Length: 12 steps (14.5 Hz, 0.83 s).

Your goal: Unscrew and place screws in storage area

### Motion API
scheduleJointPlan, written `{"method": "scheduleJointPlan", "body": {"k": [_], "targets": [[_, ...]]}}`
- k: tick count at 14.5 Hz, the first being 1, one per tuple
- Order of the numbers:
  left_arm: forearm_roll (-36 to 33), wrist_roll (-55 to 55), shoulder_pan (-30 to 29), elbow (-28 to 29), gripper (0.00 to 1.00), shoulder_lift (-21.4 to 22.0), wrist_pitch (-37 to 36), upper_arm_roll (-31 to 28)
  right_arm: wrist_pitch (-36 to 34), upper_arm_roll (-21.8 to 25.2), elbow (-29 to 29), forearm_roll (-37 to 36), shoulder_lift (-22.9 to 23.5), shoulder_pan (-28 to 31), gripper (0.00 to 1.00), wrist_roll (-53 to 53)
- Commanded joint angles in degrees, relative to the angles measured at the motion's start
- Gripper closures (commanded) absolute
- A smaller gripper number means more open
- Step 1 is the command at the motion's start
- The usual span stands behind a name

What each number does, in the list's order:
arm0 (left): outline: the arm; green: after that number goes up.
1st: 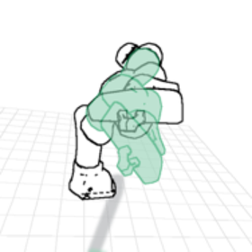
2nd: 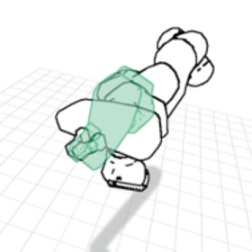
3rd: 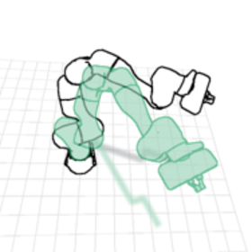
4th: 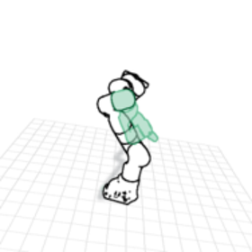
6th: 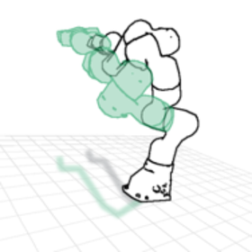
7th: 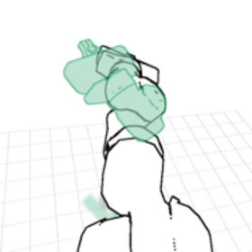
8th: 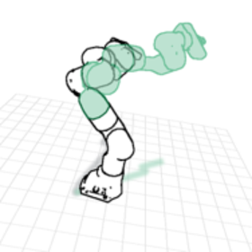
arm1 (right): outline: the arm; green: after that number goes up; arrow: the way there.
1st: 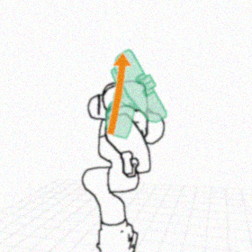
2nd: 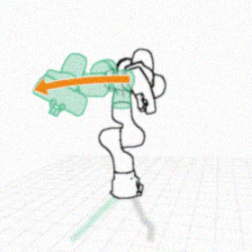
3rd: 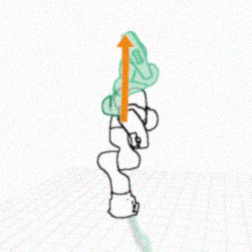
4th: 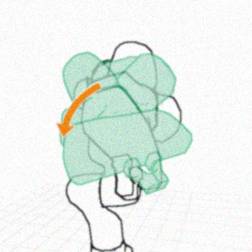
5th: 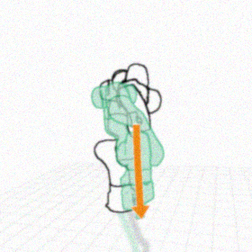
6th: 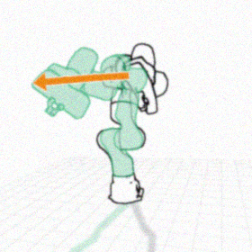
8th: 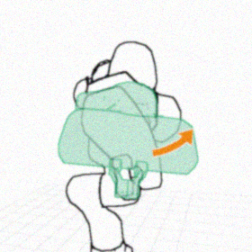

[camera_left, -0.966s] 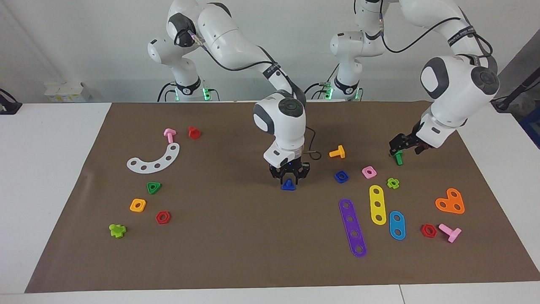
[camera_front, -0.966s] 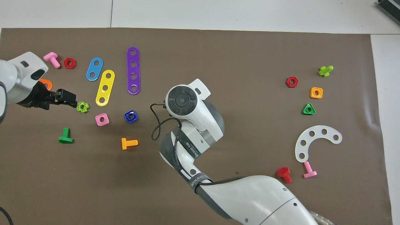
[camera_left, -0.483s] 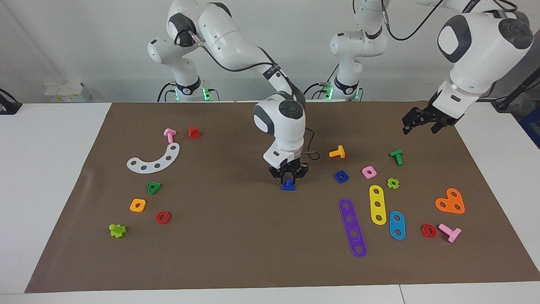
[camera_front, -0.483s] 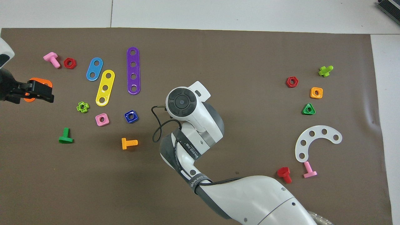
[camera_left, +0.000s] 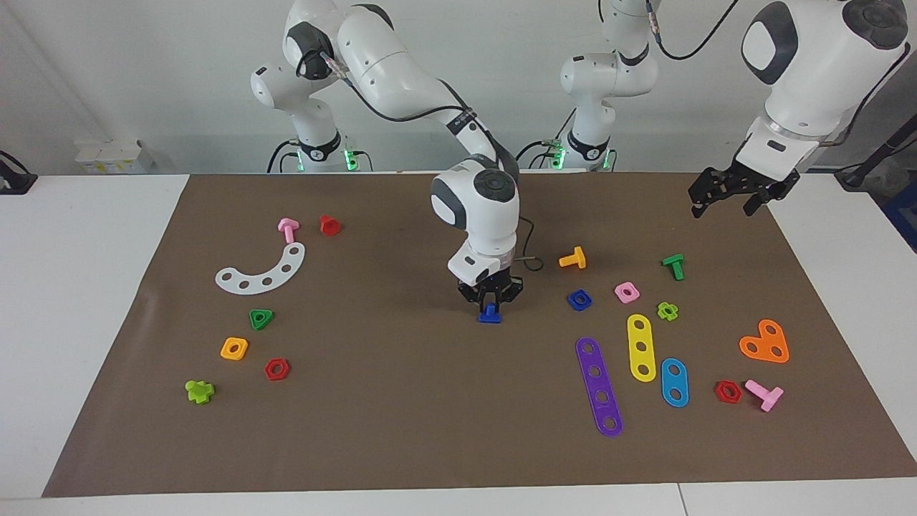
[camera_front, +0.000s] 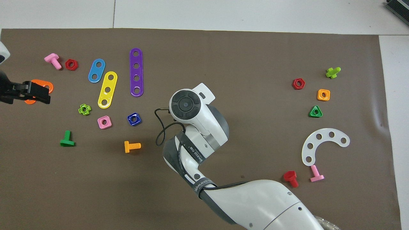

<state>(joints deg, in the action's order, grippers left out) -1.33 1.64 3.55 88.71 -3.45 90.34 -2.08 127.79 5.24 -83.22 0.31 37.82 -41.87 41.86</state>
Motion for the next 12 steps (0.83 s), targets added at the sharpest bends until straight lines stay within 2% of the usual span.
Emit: {"method": "scheduleJointPlan", "body": {"k": [1, 3, 5, 8, 12], "targets": [[-1.0, -0.7, 0.8, 0.6, 0.00, 1.2, 0.7, -0.3, 0.4, -0.3, -0.3, 0.9, -0.9, 0.7, 1.00, -2.3], [-1.0, -0.4, 0.7, 0.8, 0.00, 1.6, 1.0, -0.3, -0.2, -0.2, 0.6, 1.1, -1.3, 1.4, 1.00, -2.4], [-1.0, -0.3, 0.7, 0.8, 0.00, 1.6, 1.0, -0.3, -1.0, -0.2, -0.5, 1.1, -5.9, 5.6, 1.00, -3.2], [1.8, -0.6, 0.1, 0.8, 0.00, 1.6, 1.0, -0.4, -4.7, -0.2, -3.4, 1.1, -13.4, 14.5, 1.00, -12.3], [2.0, -0.6, 0.1, 1.4, 0.00, 1.7, 1.6, -0.5, -3.5, -0.3, -14.7, 1.4, -20.1, 26.2, 1.00, -27.5]]}}
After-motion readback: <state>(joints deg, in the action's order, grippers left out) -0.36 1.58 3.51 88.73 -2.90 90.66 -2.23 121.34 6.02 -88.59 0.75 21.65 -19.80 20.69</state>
